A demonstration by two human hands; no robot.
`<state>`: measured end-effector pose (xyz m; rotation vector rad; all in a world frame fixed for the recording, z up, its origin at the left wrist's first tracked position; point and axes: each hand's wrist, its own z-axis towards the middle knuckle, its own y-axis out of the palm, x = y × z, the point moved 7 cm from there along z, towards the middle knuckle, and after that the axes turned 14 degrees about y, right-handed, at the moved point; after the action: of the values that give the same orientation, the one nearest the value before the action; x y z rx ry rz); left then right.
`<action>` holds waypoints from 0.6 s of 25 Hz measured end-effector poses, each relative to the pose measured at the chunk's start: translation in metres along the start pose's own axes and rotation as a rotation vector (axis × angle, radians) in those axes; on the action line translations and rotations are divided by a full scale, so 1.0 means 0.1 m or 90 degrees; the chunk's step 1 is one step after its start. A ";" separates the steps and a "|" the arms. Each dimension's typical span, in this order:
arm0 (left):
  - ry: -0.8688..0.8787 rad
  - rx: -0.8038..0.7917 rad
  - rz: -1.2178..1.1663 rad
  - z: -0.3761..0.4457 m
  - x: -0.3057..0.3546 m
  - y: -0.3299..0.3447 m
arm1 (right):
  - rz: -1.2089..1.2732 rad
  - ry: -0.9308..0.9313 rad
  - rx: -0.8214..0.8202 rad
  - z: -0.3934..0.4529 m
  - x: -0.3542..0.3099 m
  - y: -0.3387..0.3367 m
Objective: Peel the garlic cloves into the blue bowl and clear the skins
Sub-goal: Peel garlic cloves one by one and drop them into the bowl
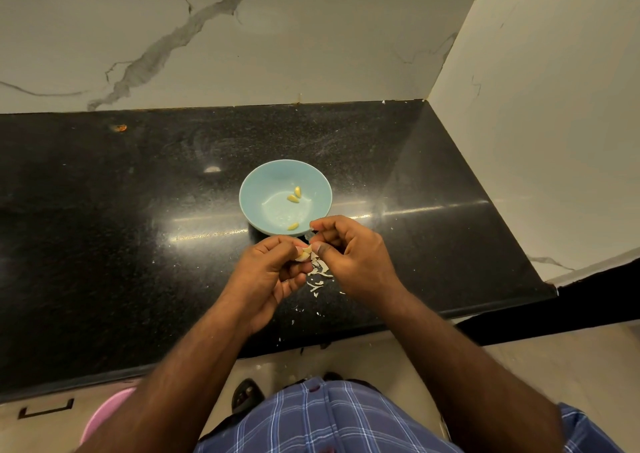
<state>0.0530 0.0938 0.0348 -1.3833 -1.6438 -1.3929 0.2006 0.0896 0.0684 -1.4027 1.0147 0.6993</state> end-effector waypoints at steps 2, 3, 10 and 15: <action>0.001 0.005 -0.009 -0.01 0.00 0.01 | 0.000 0.010 -0.011 0.01 0.01 0.01; 0.005 0.006 -0.013 -0.02 0.02 0.02 | -0.002 0.012 -0.020 0.01 0.01 0.02; 0.025 0.011 0.006 0.01 0.05 0.00 | 0.124 0.090 -0.105 0.03 0.08 0.05; 0.035 0.004 0.036 0.00 0.04 -0.02 | 0.107 0.107 -0.116 0.06 0.11 0.06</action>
<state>0.0496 0.0956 0.0374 -1.3649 -1.5606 -1.3803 0.2011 0.0937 0.0554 -1.5660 1.2366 0.8252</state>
